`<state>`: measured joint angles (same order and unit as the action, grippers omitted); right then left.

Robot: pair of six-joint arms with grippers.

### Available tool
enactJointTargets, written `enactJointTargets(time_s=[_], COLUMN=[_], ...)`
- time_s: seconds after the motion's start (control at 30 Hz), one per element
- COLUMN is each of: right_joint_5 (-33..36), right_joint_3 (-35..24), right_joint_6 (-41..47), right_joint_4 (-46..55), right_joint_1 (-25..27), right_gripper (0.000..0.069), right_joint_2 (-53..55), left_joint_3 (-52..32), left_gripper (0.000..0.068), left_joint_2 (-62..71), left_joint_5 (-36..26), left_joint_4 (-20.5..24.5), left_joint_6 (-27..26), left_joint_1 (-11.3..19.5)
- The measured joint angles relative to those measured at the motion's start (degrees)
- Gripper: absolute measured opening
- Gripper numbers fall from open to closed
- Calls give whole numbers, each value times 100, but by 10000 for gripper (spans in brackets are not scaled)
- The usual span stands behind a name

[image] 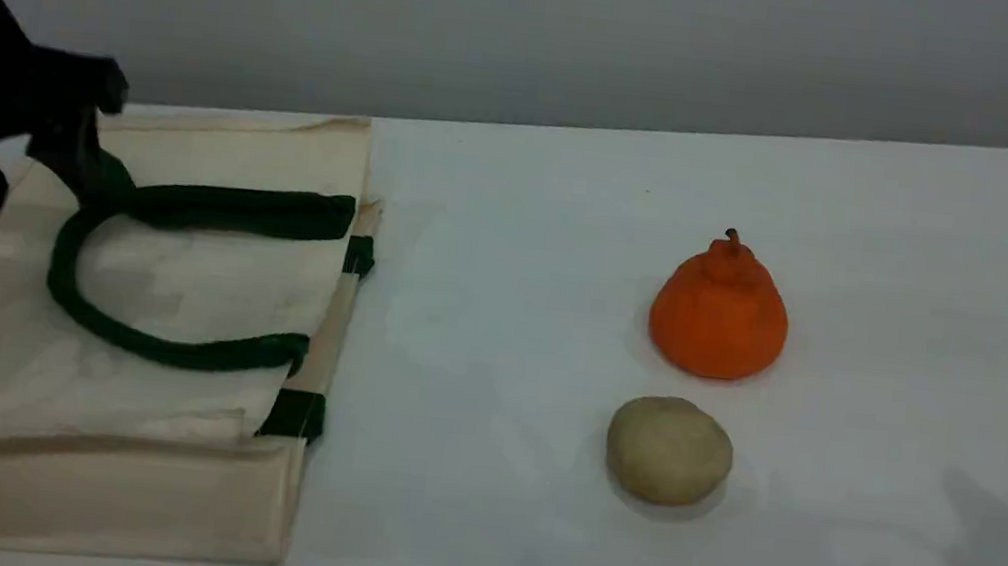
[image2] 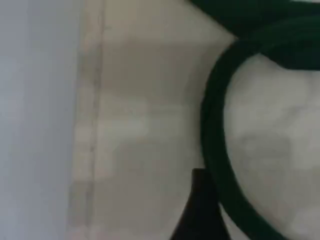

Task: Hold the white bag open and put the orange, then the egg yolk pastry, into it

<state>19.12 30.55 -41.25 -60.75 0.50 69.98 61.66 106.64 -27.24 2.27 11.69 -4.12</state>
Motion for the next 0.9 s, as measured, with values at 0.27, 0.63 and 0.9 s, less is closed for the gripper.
enactJointTargets(time_s=[0.27, 0.63, 0.9], right_joint_5=[21, 47, 47], right_joint_3=[0, 0, 0], right_joint_6=[5, -2, -2], right_joint_4=[5, 11, 28], right_joint_1=[0, 0, 0], right_gripper=[421, 421, 421], right_joint_2=[0, 0, 0], left_joint_3=[445, 445, 440], left_gripper=[506, 506, 346], left_joint_2=[737, 1301, 1408], left_joint_5=[-207, 95, 88], left_joint_4=[244, 208, 208], left_joint_6=[125, 240, 235], left_joint_1=[0, 0, 0])
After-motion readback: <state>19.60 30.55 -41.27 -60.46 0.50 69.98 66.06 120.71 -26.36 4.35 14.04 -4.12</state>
